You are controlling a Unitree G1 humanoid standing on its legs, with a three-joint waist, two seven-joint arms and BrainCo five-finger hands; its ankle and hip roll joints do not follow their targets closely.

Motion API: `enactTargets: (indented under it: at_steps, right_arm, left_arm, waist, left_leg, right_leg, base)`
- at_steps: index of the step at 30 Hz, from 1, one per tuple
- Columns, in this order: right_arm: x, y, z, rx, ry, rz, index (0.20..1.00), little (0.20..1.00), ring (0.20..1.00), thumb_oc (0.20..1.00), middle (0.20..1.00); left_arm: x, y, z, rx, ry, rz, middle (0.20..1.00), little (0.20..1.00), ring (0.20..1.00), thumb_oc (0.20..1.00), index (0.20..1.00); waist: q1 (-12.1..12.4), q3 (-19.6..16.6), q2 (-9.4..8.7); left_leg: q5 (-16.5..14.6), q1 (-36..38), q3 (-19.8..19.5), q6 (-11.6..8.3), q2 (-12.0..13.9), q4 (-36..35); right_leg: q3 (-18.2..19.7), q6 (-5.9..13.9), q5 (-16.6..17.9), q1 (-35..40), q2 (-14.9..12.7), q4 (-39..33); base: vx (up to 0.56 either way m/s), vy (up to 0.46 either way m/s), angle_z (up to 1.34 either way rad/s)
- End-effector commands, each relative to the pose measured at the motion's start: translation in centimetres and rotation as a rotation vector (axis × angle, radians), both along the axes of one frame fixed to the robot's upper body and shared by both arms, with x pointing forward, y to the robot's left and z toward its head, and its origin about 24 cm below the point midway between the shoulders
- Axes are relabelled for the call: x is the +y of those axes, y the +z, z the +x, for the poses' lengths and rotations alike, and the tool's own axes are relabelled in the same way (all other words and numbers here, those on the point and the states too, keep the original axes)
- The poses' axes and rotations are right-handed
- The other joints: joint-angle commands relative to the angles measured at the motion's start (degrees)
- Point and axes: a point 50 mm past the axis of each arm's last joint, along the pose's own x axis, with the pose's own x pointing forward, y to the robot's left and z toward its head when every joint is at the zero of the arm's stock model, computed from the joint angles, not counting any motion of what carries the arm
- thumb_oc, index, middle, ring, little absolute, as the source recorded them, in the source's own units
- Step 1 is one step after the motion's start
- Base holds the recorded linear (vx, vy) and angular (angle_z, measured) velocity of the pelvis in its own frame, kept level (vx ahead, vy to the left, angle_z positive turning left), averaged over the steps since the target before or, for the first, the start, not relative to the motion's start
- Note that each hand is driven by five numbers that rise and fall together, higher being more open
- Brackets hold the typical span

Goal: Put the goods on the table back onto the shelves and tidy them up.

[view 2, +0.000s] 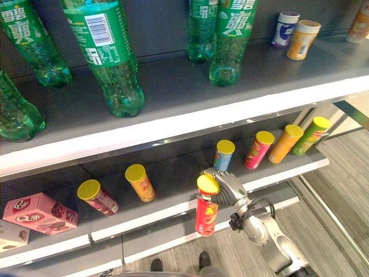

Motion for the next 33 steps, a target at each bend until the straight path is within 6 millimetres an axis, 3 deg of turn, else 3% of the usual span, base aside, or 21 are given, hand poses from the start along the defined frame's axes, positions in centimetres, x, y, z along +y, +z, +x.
enactTargets:
  at_steps: [1,9,25,33]
  right_arm:
    - [1.9,5.0,2.4,-0.272,0.052,0.065,0.200,0.200,0.200,0.200,0.200]
    - [3.5,5.7,3.9,-0.359,0.065,0.062,0.200,0.200,0.200,0.200,0.200]
    - [4.0,1.3,7.4,-0.440,-0.134,-0.040,0.200,0.200,0.200,0.200,0.200]
    - [3.6,1.8,8.6,-0.513,-0.190,-0.088,0.200,0.200,0.200,0.200,0.200]
  left_arm:
    - [-0.7,-0.1,1.6,-0.023,-0.012,-0.007,1.000,1.000,1.000,1.000,1.000]
    - [-0.9,0.0,2.1,-0.034,-0.038,0.006,1.000,1.000,1.000,1.000,1.000]
    - [-1.4,0.3,3.9,-0.114,-0.024,0.055,1.000,1.000,1.000,1.000,1.000]
    - [-1.5,0.6,5.0,-0.155,-0.062,0.078,1.000,1.000,1.000,1.000,1.000]
  waist:
    - [1.96,3.29,-0.64]
    - [3.41,3.41,-0.71]
    - [6.47,4.13,0.39]
    - [7.52,4.68,1.52]
  left_leg:
    - [-7.21,4.13,-1.09,0.53,-1.39,0.49]
    - [-7.35,4.01,-2.09,0.55,-1.50,0.49]
    - [-6.57,2.46,-4.74,0.26,-1.92,0.49]
    - [-6.06,1.09,-6.02,0.16,-2.03,0.49]
  right_leg:
    - [-0.54,0.22,-3.24,0.94,0.69,0.41]
    - [-1.33,0.26,-3.59,1.21,0.46,0.41]
    - [-3.60,0.62,-4.20,1.21,-0.32,0.41]
    - [-4.65,0.61,-4.40,0.29,-0.47,0.41]
  base:
    - [0.00,-0.004,0.13]
    - [0.01,0.002,0.06]
    - [0.01,-0.012,0.11]
    - [-0.01,-0.021,0.08]
